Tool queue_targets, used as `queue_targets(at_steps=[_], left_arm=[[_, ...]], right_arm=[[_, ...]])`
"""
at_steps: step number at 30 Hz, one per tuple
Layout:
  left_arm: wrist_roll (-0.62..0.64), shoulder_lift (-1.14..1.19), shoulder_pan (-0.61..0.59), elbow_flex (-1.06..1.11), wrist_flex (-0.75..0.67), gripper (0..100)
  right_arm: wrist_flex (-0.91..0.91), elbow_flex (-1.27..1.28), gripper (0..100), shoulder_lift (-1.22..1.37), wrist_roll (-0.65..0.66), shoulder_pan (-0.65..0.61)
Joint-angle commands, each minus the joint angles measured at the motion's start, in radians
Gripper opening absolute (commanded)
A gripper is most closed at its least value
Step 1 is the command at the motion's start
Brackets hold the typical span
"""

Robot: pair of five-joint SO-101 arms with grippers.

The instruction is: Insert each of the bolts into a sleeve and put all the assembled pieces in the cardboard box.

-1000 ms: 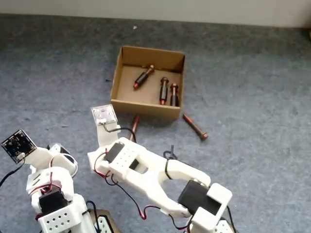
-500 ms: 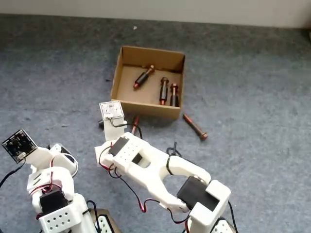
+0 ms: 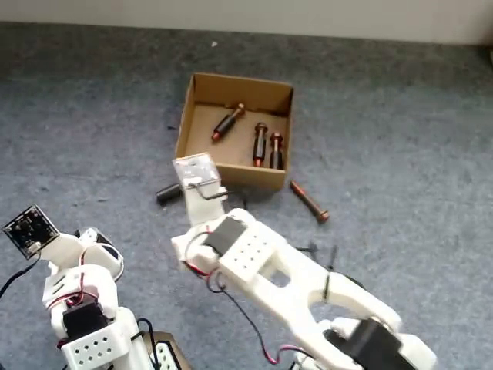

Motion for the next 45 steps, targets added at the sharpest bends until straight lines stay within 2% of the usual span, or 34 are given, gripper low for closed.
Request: queue_targets(at_steps=[1, 10, 12, 15, 17, 22, 27, 31, 38, 45], left_arm=[[-0.003, -0.002, 0.015, 0.019, -0.006, 2], [-0.195, -0.004, 0.015, -0.061, 0.000, 2], [-0.316, -0.004, 0.016, -0.084, -0.006, 2], [-0.591, -0.004, 0.025, -0.110, -0.009, 2], [-0.683, -0.004, 0.067, -0.119, -0.012, 2], [-0.763, -0.001, 0.239, -0.148, -0.008, 2], [-0.783, 0.002, 0.360, -0.186, -0.008, 5], [-0.786, 0.081, 0.452, -0.203, -0.009, 5], [-0.786, 0.615, 0.578, -0.476, -0.009, 4], [-0.783, 1.173, 0.642, -0.753, -0.014, 2]], right_arm=[[0.005, 0.088, 0.4, -0.226, 0.034, 0.108], [0.004, 0.351, 0.4, -0.596, 0.034, 0.433], [0.002, 0.390, 0.4, -0.653, 0.034, 0.501], [-0.031, 0.450, 0.4, -0.727, 0.034, 0.588], [-0.079, 0.503, 0.4, -0.763, 0.032, 0.638], [-0.239, 0.648, 0.4, -0.822, 0.018, 0.746], [-0.358, 0.740, 0.4, -0.848, -0.144, 0.874], [-0.392, 0.753, 0.4, -0.857, -0.203, 0.931], [-0.394, 0.753, 0.4, -0.857, -0.216, 0.943], [-0.392, 0.754, 0.4, -0.857, -0.216, 0.943]])
